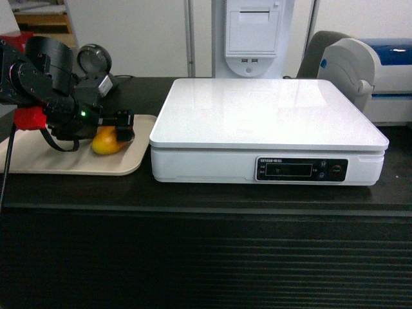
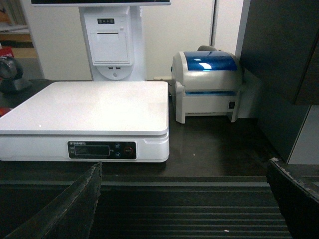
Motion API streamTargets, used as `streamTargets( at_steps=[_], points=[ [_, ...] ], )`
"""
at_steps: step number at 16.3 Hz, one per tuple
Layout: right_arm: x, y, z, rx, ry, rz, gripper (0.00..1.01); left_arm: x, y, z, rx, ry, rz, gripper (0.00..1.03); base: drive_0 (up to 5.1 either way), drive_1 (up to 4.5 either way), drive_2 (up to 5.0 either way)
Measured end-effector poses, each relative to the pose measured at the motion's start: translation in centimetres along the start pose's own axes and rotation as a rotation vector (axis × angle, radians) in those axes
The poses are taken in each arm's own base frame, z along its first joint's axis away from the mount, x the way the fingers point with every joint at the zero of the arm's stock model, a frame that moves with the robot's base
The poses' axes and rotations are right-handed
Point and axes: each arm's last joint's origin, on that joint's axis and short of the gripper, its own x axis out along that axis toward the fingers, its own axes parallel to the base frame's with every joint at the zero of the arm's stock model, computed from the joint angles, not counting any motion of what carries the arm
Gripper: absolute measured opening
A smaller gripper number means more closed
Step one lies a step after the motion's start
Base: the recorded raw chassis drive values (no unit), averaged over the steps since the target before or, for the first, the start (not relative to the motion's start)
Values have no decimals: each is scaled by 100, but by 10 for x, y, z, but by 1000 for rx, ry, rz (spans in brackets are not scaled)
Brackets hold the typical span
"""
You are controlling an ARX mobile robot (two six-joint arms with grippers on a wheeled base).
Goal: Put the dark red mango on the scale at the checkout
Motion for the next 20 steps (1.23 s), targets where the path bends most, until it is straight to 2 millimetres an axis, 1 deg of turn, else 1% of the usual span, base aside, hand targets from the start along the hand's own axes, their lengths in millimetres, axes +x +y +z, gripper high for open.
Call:
streamTargets(
  at_steps=[2, 5, 6, 7, 8, 9, 11, 12, 13, 14, 15, 18, 19, 20],
  points=[
    [0, 0, 0, 0, 0, 0, 98, 0, 0, 0, 14, 2, 0, 97, 0, 0, 0],
    [0, 0, 0, 0, 0, 0, 98, -2, -3, -3, 38, 10, 17, 68, 0, 0, 0],
    [0, 0, 0, 0, 0, 0, 98, -6, -5, -4, 47, 16, 23, 63, 0, 0, 0],
    [0, 0, 0, 0, 0, 0, 98, -15, -9, -4, 67, 18, 45, 61, 0, 0, 0],
    [0, 0, 0, 0, 0, 0, 98, -25, -13, 2, 79, -5, 45, 61, 0, 0, 0],
    [0, 0, 0, 0, 0, 0, 98, -39, -20, 13, 95, -42, 48, 61, 0, 0, 0],
    [0, 0, 0, 0, 0, 0, 98, -62, -39, 38, 127, -120, 35, 61, 0, 0, 0],
    [0, 0, 0, 0, 0, 0, 98, -80, -64, 57, 160, -190, 5, 61, 0, 0, 0],
    [0, 0, 0, 0, 0, 0, 98, -92, -91, 71, 185, -235, -36, 61, 0, 0, 0],
    [0, 0, 0, 0, 0, 0, 98, -96, -115, 79, 203, -261, -64, 61, 0, 0, 0],
    [0, 0, 0, 0, 0, 0, 98, -97, -130, 81, 208, -261, -87, 61, 0, 0, 0],
    [0, 0, 0, 0, 0, 0, 98, -85, -202, 75, 242, -231, -183, 61, 0, 0, 0],
    [0, 0, 0, 0, 0, 0, 98, -83, -219, 71, 256, -219, -204, 61, 0, 0, 0],
    [0, 0, 0, 0, 0, 0, 98, -82, -230, 68, 262, -212, -223, 61, 0, 0, 0]
  ],
)
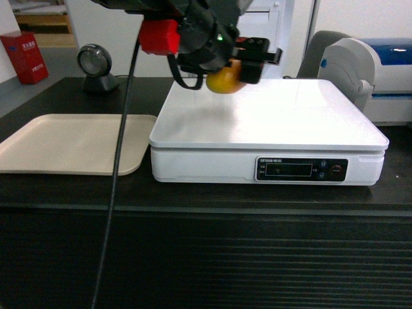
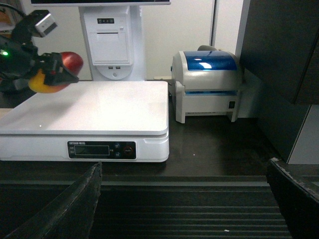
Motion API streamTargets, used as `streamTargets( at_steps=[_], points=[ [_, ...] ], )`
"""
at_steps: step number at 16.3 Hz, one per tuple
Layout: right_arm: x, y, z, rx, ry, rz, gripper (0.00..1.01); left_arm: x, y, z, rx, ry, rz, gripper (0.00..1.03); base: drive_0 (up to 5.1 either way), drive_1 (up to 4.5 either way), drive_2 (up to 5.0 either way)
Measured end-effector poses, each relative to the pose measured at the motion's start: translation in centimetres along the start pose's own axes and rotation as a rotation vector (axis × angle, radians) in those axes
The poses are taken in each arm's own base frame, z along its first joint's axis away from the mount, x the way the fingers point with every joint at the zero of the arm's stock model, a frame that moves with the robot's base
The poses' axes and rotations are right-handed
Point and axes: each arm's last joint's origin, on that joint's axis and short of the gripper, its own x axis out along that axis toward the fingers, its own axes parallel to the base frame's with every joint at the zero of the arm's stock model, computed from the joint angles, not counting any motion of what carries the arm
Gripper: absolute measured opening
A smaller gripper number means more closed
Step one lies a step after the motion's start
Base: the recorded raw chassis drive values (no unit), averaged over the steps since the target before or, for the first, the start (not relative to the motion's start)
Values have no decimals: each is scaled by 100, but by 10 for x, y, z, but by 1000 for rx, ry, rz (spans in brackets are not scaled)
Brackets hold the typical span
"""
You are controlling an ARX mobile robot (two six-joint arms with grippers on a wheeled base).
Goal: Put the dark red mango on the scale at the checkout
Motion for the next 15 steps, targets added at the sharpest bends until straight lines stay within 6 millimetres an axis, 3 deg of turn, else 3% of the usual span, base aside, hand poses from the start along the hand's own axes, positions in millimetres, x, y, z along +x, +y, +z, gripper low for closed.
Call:
streamTargets(
  at_steps=[2, 5, 14, 15],
  points=[
    [0, 0, 0, 0, 0, 0, 98, 8, -23, 0, 10, 15, -29, 61, 0, 0, 0],
    [0, 0, 0, 0, 0, 0, 98, 17, -41, -3, -2, 34, -58, 61, 0, 0, 0],
    [0, 0, 0, 0, 0, 0, 98, 50, -42, -9, -131, 111, -15, 60, 0, 0, 0],
    [0, 0, 0, 0, 0, 0, 98, 51, -43, -8, -129, 110, -19, 65, 0, 0, 0]
  ],
)
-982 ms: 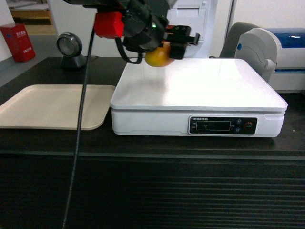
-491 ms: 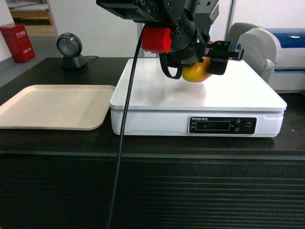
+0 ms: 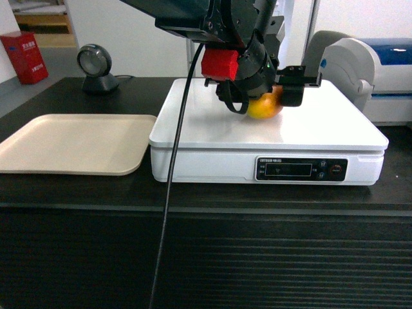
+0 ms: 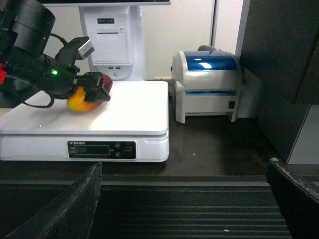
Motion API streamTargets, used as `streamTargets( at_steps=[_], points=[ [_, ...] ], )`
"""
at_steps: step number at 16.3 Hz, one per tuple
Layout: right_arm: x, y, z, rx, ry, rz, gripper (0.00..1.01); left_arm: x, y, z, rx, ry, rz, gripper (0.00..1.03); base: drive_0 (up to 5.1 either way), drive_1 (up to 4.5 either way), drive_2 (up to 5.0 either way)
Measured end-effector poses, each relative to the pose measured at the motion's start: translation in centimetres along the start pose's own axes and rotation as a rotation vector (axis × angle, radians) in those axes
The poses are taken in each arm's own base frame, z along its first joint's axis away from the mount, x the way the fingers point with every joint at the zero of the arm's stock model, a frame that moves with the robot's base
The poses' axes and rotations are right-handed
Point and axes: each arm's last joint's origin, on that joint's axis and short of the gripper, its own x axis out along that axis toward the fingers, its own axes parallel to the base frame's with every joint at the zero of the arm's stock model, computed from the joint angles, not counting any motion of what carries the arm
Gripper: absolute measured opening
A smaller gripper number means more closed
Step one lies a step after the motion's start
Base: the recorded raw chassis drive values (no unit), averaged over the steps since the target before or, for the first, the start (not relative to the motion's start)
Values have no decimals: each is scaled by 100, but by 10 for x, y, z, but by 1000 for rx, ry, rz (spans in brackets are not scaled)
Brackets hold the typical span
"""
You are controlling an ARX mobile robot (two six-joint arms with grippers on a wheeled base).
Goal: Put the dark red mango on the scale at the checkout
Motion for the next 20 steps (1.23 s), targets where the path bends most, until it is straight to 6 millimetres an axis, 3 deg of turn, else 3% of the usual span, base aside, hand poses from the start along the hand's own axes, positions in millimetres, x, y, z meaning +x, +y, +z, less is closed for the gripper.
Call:
streamTargets(
  at_steps=[3, 4, 13, 14, 15, 16, 18, 20],
  points=[
    [0, 0, 0, 0, 0, 0, 98, -2, -1, 8, 2, -25, -7, 97, 0, 0, 0],
    [0, 0, 0, 0, 0, 0, 98, -4, -2, 11, 4, -35, -8, 99, 0, 0, 0],
    [0, 0, 0, 0, 0, 0, 98, -12, 8, 19, 2, -134, -2, 98, 0, 0, 0],
    [0, 0, 0, 0, 0, 0, 98, -31, 25, 25, -11, -192, 12, 98, 0, 0, 0],
    [0, 0, 0, 0, 0, 0, 98, -91, 58, 37, 16, -341, 58, 98, 0, 0, 0],
    [0, 0, 0, 0, 0, 0, 98, -133, 86, 19, 25, -389, 102, 98, 0, 0, 0],
    [0, 0, 0, 0, 0, 0, 98, -165, 114, -17, 1, -378, 152, 98, 0, 0, 0],
    [0, 0, 0, 0, 0, 0, 98, -175, 121, -25, 0, -380, 176, 98, 0, 0, 0]
  ],
)
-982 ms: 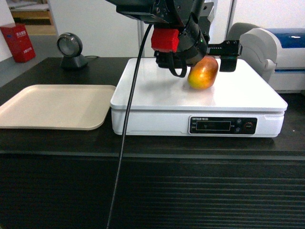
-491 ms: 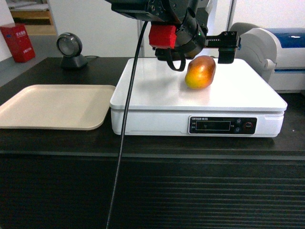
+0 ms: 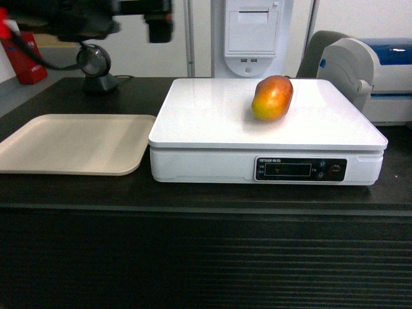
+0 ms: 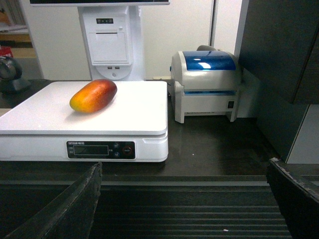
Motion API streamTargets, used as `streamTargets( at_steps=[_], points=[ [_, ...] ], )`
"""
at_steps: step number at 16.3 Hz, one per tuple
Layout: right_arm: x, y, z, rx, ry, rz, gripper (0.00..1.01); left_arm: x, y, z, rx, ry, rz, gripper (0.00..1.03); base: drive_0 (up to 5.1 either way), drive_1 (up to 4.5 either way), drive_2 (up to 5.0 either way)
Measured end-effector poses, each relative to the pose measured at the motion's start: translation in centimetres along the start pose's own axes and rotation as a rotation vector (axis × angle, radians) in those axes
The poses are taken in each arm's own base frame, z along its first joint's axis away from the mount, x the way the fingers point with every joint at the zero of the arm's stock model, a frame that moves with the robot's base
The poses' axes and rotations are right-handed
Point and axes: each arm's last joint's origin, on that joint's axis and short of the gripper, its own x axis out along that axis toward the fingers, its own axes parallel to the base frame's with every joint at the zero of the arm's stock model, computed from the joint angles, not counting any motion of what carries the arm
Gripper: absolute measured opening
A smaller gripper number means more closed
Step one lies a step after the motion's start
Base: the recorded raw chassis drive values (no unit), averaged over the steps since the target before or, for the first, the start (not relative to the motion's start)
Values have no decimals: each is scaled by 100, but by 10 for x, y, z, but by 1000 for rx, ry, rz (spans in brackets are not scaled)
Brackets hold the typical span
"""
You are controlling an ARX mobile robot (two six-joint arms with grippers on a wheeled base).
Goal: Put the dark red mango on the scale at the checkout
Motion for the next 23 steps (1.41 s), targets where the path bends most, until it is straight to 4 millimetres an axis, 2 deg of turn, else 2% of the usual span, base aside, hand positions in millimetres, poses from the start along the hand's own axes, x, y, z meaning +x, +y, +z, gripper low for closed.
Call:
streamTargets(
  at_steps=[3, 4, 6, 8, 11, 13, 15, 16, 18, 21, 23],
  points=[
    [0, 0, 0, 0, 0, 0, 98, -14, 11, -4, -3, -8, 30, 98, 0, 0, 0],
    [0, 0, 0, 0, 0, 0, 98, -26, 19, -6, -7, -17, 51, 98, 0, 0, 0],
    [0, 0, 0, 0, 0, 0, 98, -71, 40, -7, 9, -107, 133, 98, 0, 0, 0],
    [0, 0, 0, 0, 0, 0, 98, -111, 41, -19, 44, -160, 170, 98, 0, 0, 0],
    [0, 0, 0, 0, 0, 0, 98, -149, 45, -53, 47, -109, 241, 98, 0, 0, 0],
    [0, 0, 0, 0, 0, 0, 98, -178, 41, -56, 26, -144, 242, 98, 0, 0, 0],
    [0, 0, 0, 0, 0, 0, 98, -198, 43, -55, 29, -188, 276, 97, 0, 0, 0],
    [0, 0, 0, 0, 0, 0, 98, -206, 43, -60, 17, -247, 310, 86, 0, 0, 0],
    [0, 0, 0, 0, 0, 0, 98, -228, 34, -90, -7, -219, 316, 61, 0, 0, 0],
    [0, 0, 0, 0, 0, 0, 98, -244, 12, -105, -4, -254, 292, 27, 0, 0, 0],
    [0, 0, 0, 0, 0, 0, 98, -251, 12, -119, -11, -239, 318, 3, 0, 0, 0]
  ],
)
